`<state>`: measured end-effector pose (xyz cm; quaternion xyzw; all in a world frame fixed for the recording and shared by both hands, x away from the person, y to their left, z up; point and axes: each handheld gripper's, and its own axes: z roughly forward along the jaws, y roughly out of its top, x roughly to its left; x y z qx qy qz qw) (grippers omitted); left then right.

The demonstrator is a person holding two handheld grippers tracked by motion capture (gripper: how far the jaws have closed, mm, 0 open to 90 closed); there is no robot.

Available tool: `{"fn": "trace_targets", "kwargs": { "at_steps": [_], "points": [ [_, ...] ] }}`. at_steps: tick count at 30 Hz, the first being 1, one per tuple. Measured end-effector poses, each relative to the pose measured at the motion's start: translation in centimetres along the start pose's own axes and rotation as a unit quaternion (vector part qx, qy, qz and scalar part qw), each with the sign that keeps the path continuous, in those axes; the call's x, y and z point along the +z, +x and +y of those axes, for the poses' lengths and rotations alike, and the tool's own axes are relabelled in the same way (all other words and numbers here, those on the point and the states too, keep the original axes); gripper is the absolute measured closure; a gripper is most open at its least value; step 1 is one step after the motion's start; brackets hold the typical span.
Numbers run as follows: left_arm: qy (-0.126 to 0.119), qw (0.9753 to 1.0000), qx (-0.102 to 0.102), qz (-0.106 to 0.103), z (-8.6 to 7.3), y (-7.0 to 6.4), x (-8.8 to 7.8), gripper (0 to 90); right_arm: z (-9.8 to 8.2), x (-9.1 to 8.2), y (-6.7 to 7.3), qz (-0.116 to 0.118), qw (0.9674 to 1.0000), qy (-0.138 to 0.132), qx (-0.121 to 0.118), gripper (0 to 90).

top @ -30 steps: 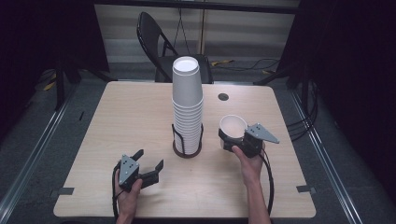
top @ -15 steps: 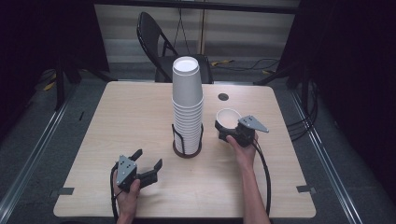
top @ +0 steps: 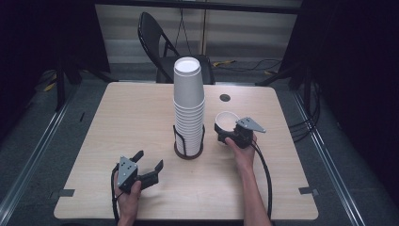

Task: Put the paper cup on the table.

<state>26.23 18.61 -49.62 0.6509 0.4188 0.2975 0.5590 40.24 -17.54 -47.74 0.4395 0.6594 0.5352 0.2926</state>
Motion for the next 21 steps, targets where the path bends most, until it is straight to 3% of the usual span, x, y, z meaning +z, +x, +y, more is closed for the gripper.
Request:
{"fn": "trace_targets", "kwargs": {
  "at_steps": [7,11,17,18,21],
  "points": [
    [0.000,1.0000,0.000,-0.001,0.0,0.0,0.0,17.2,0.1,-0.3,-0.3,0.005,0.9998,0.017,0.002,10.5],
    [0.000,1.0000,-0.001,-0.001,0.0,0.1,-0.1,17.2,-0.2,-0.2,-0.4,0.003,0.9987,0.050,0.001,11.8],
    [-0.006,0.9999,-0.010,-0.003,-0.1,0.2,-0.1,17.1,-0.5,0.0,-0.5,0.001,0.9971,0.076,-0.005,12.9],
    [-0.006,1.0000,-0.008,-0.002,0.0,0.1,-0.1,16.9,-0.8,0.1,-0.7,0.001,0.9958,0.091,-0.003,12.8],
    [-0.005,1.0000,-0.006,-0.002,0.0,0.1,-0.1,15.8,-1.0,0.1,-0.8,0.006,0.9950,0.100,0.007,13.1]
  ]
}}
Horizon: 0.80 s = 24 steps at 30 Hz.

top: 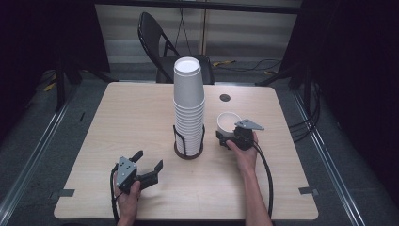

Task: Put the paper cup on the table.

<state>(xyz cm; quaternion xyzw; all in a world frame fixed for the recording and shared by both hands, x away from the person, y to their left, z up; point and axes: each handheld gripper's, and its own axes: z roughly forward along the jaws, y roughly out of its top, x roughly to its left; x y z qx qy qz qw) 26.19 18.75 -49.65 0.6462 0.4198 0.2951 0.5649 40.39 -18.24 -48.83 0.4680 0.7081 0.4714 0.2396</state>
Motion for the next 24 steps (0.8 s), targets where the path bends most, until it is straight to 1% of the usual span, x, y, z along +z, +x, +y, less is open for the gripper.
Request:
{"fn": "trace_targets", "kwargs": {
  "at_steps": [1,5,6,8,12,14,19,22,23,24],
  "points": [
    [0.000,1.0000,0.000,-0.001,0.0,0.0,0.0,15.7,-0.1,0.0,0.0,-0.003,1.0000,0.005,0.004,13.1],
    [0.001,1.0000,0.000,0.000,0.0,0.0,0.0,15.6,-0.2,-0.1,0.1,-0.008,0.9999,0.012,0.005,13.1],
    [0.001,1.0000,0.001,0.000,0.0,0.0,0.0,15.6,-0.4,-0.1,0.1,-0.007,0.9999,0.013,0.000,13.3],
    [0.001,1.0000,0.000,0.001,0.0,0.0,0.0,15.6,-0.6,-0.2,0.1,-0.005,0.9998,0.020,0.003,13.5],
    [0.002,1.0000,-0.001,0.001,0.0,0.0,0.0,15.7,-0.8,-0.9,0.0,-0.005,0.9998,0.019,0.006,13.6],
    [0.001,1.0000,-0.003,0.006,0.0,0.0,0.0,15.5,-1.0,-1.2,-0.1,-0.008,0.9998,0.020,0.005,13.4],
    [0.000,0.9999,-0.005,0.009,0.0,0.0,0.0,15.4,-1.5,-2.0,-0.1,-0.009,0.9998,0.011,0.017,13.1],
    [0.002,1.0000,-0.002,0.008,0.0,0.0,0.0,15.4,-1.6,-2.6,0.0,-0.010,0.9998,0.001,0.019,13.1],
    [0.003,1.0000,-0.001,0.008,0.0,0.0,0.0,15.4,-1.6,-2.8,0.0,-0.011,0.9998,-0.001,0.016,13.1],
    [0.003,1.0000,-0.002,0.008,0.0,-0.1,0.0,15.4,-1.7,-3.0,0.1,-0.011,0.9997,-0.004,0.022,13.1]
  ]
}}
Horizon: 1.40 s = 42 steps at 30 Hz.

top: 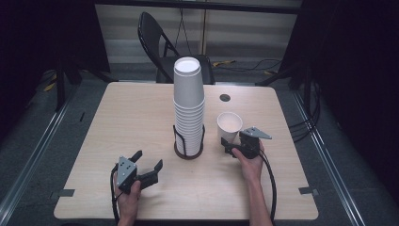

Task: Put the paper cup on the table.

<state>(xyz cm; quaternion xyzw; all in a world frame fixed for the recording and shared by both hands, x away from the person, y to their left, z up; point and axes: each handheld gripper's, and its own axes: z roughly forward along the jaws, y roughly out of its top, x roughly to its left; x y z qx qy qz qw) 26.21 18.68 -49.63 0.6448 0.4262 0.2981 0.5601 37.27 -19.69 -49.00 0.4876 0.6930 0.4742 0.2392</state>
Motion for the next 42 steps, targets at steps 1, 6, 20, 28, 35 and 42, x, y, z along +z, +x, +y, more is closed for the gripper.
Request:
{"fn": "trace_targets", "kwargs": {
  "at_steps": [1,6,20,28,35,42],
  "points": [
    [0.000,1.0000,0.001,0.000,0.0,0.0,0.0,15.4,-0.1,-0.1,0.0,0.001,1.0000,-0.004,-0.001,13.1],
    [0.001,1.0000,0.000,0.000,0.0,0.0,0.0,15.5,-0.5,-1.0,0.3,-0.001,0.9999,-0.014,0.002,13.3],
    [0.001,1.0000,0.000,0.003,0.0,0.0,0.0,15.3,-1.4,-4.3,2.3,-0.012,0.9981,-0.060,0.000,12.8],
    [-0.002,0.9999,0.001,0.014,0.0,-0.1,0.0,15.3,-2.3,-5.7,4.3,-0.015,0.9958,-0.089,-0.020,12.9],
    [-0.003,0.9997,0.002,0.025,0.0,-0.2,0.0,15.4,-3.5,-6.7,6.1,-0.020,0.9932,-0.114,-0.008,13.1],
    [-0.008,0.9993,0.000,0.038,-0.1,-0.3,-0.1,15.4,-4.8,-7.3,7.4,-0.019,0.9928,-0.118,-0.011,13.1]
  ]
}}
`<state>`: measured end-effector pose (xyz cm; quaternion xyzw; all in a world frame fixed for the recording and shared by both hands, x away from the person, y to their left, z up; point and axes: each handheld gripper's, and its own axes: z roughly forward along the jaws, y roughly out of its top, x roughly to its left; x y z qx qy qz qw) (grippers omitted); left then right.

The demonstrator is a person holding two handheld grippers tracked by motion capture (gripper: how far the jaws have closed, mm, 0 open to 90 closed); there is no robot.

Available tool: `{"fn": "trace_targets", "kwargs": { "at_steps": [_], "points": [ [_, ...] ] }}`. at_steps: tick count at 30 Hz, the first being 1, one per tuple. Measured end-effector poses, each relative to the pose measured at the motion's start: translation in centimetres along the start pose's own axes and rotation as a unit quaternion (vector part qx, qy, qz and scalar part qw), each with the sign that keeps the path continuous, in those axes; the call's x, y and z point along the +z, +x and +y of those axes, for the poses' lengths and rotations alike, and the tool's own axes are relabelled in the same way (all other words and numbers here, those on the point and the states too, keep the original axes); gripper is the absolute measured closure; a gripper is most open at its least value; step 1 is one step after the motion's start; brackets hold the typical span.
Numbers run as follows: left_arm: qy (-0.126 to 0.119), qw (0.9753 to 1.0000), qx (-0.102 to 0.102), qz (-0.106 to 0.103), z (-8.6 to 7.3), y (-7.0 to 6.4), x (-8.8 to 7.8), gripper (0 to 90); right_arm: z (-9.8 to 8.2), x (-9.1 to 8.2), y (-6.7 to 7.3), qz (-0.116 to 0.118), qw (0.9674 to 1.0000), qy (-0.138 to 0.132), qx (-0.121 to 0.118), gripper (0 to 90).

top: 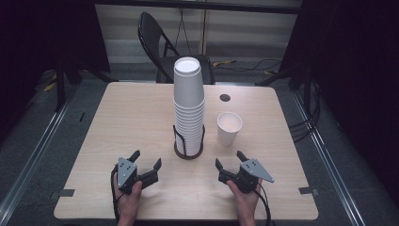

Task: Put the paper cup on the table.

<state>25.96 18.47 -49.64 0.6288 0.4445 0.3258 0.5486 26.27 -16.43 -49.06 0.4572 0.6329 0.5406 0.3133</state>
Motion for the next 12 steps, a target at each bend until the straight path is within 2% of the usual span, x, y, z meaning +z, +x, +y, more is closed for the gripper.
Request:
{"fn": "trace_targets", "kwargs": {
  "at_steps": [2,4,6,10,12],
  "points": [
    [0.001,1.0000,-0.002,-0.001,0.01,0.01,0.03,15.4,-0.39,-0.24,0.54,-0.011,0.9999,-0.008,-0.011,13.2],
    [0.001,1.0000,-0.002,-0.001,0.01,0.01,0.02,15.5,-0.64,-0.30,0.70,-0.005,0.9999,-0.007,-0.006,13.4],
    [0.001,1.0000,-0.001,-0.001,0.00,0.00,0.03,15.5,-0.70,-0.43,0.93,-0.009,0.9998,-0.012,-0.012,13.3],
    [0.000,1.0000,0.000,-0.001,0.00,-0.01,0.01,15.6,-0.62,-0.23,0.88,-0.002,0.9999,-0.001,-0.010,13.1],
    [-0.002,1.0000,0.000,0.000,-0.02,-0.01,-0.01,15.6,-0.63,-0.25,1.05,-0.004,0.9998,-0.001,-0.018,13.1]
  ]
}}
